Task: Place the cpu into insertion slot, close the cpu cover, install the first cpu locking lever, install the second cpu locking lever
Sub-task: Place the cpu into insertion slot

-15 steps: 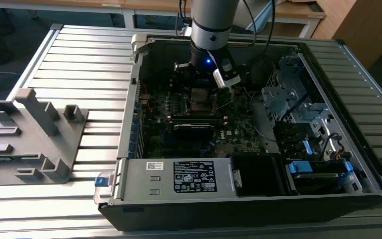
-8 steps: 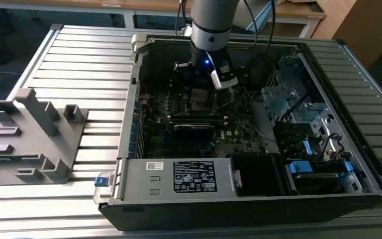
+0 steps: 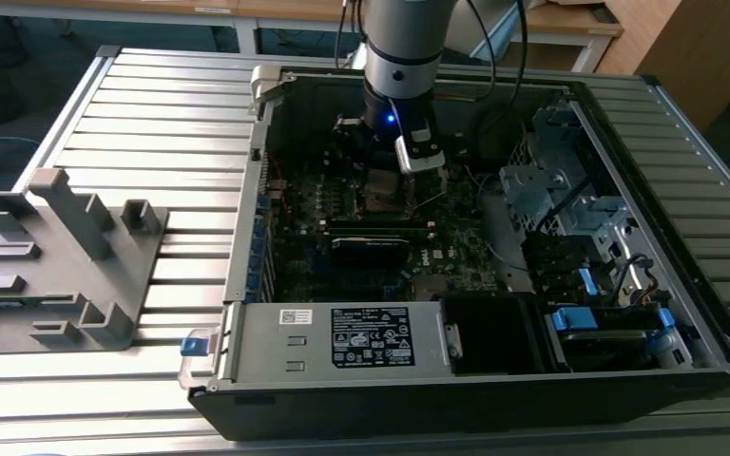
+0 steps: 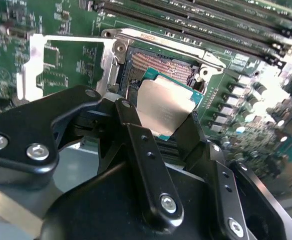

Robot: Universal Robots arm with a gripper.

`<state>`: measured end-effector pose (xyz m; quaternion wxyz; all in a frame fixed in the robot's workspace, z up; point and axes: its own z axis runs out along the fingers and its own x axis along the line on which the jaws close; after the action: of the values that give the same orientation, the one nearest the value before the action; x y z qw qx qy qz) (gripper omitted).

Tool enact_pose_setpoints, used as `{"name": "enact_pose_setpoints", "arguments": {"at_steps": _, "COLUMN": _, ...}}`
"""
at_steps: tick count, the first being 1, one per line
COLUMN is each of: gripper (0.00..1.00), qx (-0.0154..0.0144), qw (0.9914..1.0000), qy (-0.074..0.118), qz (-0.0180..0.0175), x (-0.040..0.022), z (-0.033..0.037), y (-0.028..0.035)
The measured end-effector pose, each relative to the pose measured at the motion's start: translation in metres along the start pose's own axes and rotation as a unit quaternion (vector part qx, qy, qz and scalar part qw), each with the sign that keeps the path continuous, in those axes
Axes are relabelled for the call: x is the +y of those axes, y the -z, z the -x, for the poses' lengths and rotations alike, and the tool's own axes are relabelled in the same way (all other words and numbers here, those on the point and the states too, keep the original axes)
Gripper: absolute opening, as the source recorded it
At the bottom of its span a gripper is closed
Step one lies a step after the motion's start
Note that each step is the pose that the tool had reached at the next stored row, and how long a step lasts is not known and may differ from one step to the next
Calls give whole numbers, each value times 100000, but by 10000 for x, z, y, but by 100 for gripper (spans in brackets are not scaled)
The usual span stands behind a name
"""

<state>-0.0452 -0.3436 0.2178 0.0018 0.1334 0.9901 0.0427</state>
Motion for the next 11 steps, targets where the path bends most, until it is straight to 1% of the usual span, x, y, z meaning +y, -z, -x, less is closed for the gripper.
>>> {"name": "enact_pose_setpoints", "arguments": {"at_steps": 3, "gripper": 54, "qx": -231, "qw": 99962, "qy": -2760, "qz": 10, "x": 0, "z": 0, "y": 1}}
{"name": "enact_pose_setpoints", "arguments": {"at_steps": 6, "gripper": 54, "qx": -462, "qw": 99849, "qy": -5478, "qz": 33, "x": 0, "z": 0, "y": 1}}
{"name": "enact_pose_setpoints", "arguments": {"at_steps": 9, "gripper": 54, "qx": -690, "qw": 99664, "qy": -8162, "qz": 50, "x": 0, "z": 0, "y": 1}}
{"name": "enact_pose_setpoints", "arguments": {"at_steps": 11, "gripper": 54, "qx": -846, "qw": 99495, "qy": -10001, "qz": 63, "x": -1, "z": 0, "y": 1}}
